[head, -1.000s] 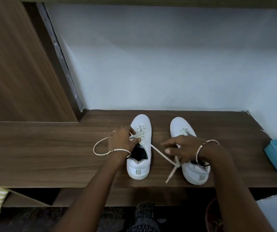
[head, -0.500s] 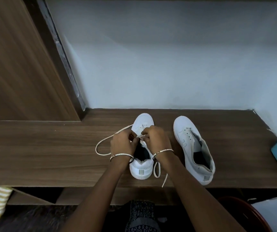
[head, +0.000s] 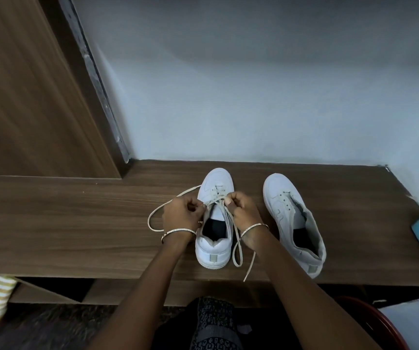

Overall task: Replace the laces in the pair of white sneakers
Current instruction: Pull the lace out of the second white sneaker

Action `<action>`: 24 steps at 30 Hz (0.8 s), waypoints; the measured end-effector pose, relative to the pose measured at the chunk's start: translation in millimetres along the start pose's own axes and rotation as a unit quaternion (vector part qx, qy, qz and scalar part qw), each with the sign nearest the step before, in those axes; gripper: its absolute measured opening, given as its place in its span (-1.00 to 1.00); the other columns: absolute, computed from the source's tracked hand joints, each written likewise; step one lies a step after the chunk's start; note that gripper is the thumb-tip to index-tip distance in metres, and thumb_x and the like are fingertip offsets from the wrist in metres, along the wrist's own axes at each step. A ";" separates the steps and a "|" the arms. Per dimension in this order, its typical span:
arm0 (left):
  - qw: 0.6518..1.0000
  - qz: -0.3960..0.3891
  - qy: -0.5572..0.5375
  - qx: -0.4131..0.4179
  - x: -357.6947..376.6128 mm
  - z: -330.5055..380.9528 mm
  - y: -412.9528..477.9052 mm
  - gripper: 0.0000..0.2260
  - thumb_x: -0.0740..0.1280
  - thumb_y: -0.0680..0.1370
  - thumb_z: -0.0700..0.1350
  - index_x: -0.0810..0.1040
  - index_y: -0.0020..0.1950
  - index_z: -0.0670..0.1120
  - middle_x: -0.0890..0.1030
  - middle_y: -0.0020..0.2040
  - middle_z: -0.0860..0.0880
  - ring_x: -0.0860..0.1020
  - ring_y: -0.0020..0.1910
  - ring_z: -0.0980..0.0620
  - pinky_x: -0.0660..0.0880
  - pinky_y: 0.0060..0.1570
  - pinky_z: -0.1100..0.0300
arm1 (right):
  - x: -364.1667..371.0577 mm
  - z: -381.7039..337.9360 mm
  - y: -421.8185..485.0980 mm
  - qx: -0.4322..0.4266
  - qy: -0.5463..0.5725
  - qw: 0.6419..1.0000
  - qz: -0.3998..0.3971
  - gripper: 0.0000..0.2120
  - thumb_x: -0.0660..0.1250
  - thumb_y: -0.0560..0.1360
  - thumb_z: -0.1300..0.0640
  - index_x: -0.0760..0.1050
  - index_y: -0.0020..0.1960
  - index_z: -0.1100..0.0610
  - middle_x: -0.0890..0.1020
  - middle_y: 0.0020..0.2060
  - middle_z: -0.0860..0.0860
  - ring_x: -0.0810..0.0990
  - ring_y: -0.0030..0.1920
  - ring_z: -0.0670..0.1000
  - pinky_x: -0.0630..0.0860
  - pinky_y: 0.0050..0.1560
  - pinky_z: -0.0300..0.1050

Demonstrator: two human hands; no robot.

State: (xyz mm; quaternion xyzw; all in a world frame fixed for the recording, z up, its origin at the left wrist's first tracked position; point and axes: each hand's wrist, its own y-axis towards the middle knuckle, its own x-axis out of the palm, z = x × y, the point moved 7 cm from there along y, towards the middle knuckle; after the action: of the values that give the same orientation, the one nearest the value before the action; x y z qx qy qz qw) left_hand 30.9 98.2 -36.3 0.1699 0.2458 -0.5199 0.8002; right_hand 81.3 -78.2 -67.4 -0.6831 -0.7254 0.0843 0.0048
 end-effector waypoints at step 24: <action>0.998 0.016 0.062 -0.009 -0.8 7.7 -1.3 -0.84 0.45 0.43 -0.06 0.55 -0.33 0.06 0.66 -0.30 0.07 0.64 -0.22 -0.01 0.49 -0.19 0.17 | -104.9 -64.7 -3.2 0.039 0.282 0.952 0.110 -0.68 0.48 0.46 0.13 0.39 -0.35 0.09 0.35 -0.51 -0.08 0.18 -0.61 -0.14 0.11 -0.47 -0.24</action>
State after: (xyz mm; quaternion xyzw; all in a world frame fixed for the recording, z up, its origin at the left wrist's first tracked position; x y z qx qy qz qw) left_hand 31.1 94.2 -29.5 0.1985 0.2967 -0.4936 0.7931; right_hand 93.0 -174.9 8.2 -0.7537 -0.6112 -0.0841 0.2264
